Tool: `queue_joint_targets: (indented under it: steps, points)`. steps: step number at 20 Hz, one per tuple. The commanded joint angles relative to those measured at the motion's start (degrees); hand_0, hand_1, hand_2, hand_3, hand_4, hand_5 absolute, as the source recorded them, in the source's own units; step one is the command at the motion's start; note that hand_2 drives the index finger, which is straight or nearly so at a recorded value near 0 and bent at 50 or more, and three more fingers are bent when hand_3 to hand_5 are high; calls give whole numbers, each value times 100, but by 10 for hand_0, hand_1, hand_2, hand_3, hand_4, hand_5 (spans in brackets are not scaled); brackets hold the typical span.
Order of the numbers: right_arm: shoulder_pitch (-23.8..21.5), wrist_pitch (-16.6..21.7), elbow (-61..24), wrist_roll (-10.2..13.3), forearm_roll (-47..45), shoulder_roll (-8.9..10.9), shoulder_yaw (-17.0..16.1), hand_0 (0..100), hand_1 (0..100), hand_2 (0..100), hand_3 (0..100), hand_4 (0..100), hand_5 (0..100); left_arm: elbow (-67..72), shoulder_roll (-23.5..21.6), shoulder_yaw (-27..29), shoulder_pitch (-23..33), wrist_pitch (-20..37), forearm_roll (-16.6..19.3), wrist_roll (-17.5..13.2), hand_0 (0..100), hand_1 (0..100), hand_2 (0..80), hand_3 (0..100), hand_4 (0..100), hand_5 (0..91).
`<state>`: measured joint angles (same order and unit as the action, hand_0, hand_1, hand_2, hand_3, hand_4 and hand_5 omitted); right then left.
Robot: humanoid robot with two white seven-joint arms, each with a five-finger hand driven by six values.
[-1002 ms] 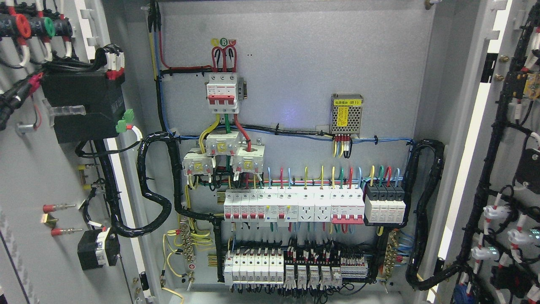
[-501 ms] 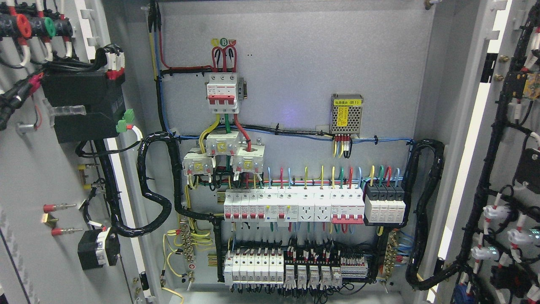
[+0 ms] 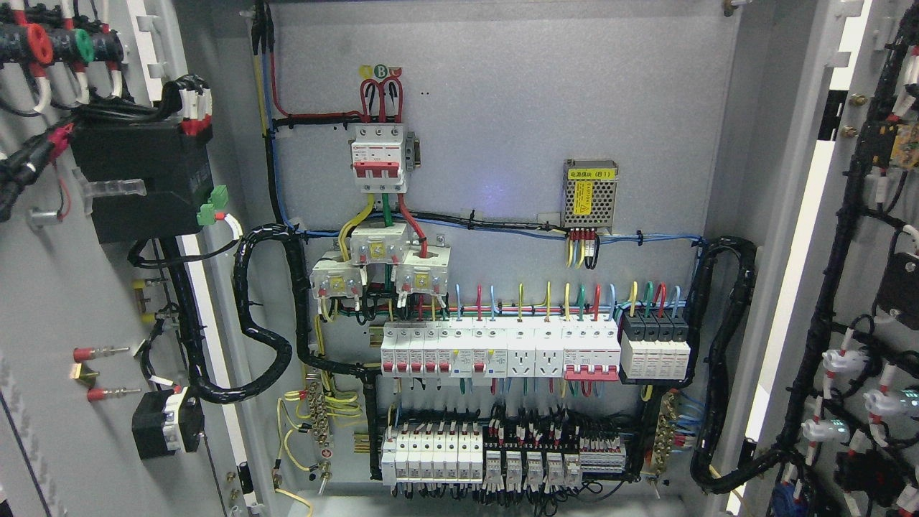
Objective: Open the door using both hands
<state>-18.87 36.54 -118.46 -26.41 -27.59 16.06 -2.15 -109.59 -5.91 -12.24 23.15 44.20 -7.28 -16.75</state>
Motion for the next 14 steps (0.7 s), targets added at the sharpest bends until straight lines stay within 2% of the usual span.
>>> queue_joint_targets:
  steps: [1, 7, 10, 14]
  points:
    - [50, -225, -90, 65, -53, 231, -646, 386, 0, 0, 0, 0, 0, -475, 177, 608, -337, 2233, -28, 41, 0, 0, 0, 0, 0, 0]
    - [287, -454, -90, 65, -70, 336, -716, 386, 0, 0, 0, 0, 0, -546, 274, 855, -557, 2286, -54, 49, 0, 0, 0, 0, 0, 0]
    - [287, -463, -90, 65, -71, 301, -743, 386, 0, 0, 0, 0, 0, -581, 143, 942, -540, 2601, -45, 303, 0, 0, 0, 0, 0, 0]
    - [270, -454, -90, 127, -588, 301, -891, 386, 0, 0, 0, 0, 0, -590, 134, 1250, -522, 2769, -72, 331, 0, 0, 0, 0, 0, 0]
